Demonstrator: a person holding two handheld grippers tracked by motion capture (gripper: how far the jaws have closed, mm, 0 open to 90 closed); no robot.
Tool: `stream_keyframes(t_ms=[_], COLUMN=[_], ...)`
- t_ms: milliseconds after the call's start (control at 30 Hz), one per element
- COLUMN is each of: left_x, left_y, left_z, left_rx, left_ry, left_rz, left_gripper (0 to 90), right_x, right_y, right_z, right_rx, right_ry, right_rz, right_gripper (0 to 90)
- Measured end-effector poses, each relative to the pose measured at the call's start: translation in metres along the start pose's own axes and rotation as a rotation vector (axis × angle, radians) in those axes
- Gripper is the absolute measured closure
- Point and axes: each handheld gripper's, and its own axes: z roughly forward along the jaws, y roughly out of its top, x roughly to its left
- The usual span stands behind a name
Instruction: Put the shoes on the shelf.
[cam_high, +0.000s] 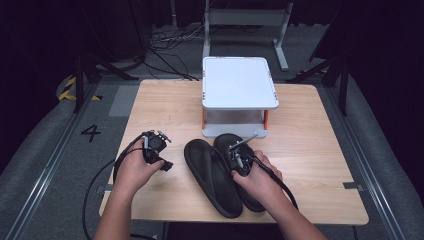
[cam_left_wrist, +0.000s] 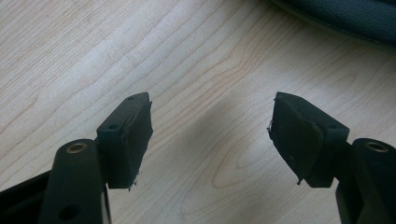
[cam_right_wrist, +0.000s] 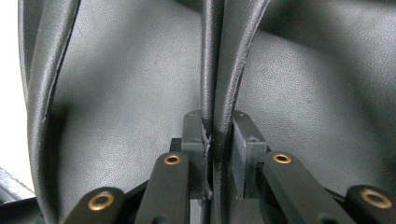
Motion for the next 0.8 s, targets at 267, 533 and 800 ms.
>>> stream_keyframes(t_ms=[267,533,800], left_x=[0.002,0.001,0.001], left_y=[-0.001,0.0,0.0], left_z=[0.0,0.001,0.001], left_rx=[-0.007,-0.002,-0.001], left_ry=[-0.001,-0.004,-0.005], left_rz=[-0.001,-0.002,0.002], left_gripper=[30.4,30.4,30.4], right_x=[-0.007,-0.021,-0.041], right_y=[0.003,0.017,0.033], right_z=[-0.011,-0.03,-0.041], right_rx=[-0.036,-0.106,-0.165], right_ry=[-0.002,0.026,0.014], right_rz=[0.011,0.064,0.134], right_gripper=[77.9,77.7,77.7])
